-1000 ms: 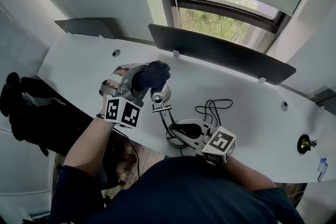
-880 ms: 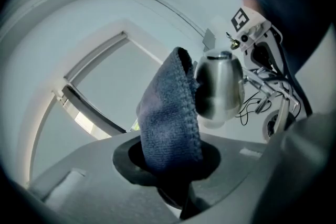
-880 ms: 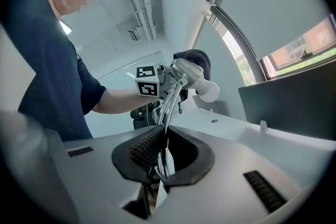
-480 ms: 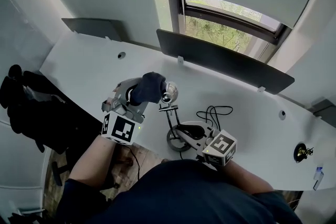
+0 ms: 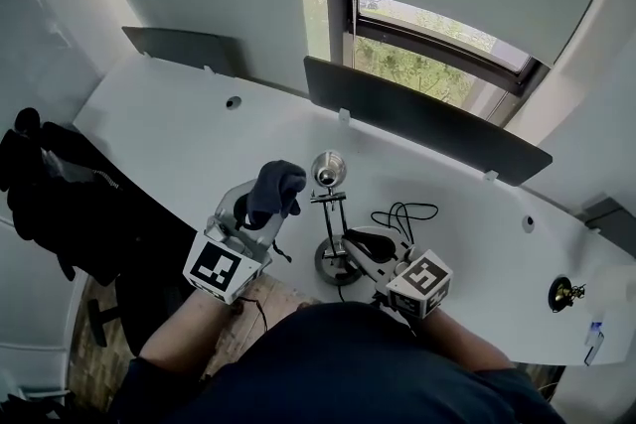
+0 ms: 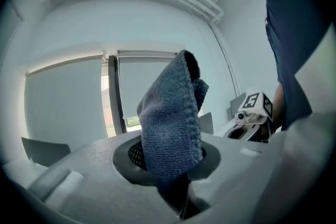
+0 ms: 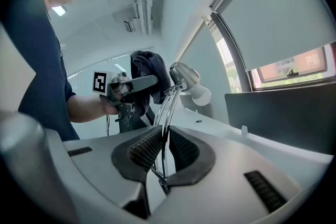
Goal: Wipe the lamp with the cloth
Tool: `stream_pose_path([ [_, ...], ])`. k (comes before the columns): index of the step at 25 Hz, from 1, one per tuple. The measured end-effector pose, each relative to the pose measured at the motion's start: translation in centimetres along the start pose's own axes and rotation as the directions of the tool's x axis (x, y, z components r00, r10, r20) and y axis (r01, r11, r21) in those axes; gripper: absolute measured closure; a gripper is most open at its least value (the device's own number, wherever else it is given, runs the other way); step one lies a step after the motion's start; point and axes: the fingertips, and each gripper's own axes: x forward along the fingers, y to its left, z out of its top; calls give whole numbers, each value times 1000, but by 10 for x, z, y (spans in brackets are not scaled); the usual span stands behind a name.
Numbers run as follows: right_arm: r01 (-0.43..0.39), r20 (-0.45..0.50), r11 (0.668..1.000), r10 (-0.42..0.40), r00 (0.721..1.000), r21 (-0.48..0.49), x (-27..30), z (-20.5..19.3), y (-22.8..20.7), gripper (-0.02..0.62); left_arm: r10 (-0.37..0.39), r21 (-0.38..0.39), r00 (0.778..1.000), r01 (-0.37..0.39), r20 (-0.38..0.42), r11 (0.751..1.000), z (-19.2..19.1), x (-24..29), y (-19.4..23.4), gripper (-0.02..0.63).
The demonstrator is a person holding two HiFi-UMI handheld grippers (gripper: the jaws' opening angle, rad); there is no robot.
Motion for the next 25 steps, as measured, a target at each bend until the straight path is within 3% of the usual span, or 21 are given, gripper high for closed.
stream_pose_path([
  [7, 65, 93, 998, -65, 994, 4, -18, 17, -5, 555, -52, -172, 998, 56, 25, 983, -17, -17, -34, 526],
  [15, 98, 165, 995, -95, 982, -10, -35, 34, -1, 559, -143, -302, 988, 155, 63, 941, -16, -22, -86, 526],
  [25, 79, 129, 991, -65, 990, -106, -31, 30, 26, 580, -158, -327, 984, 174, 77, 929, -20, -27, -107, 526],
])
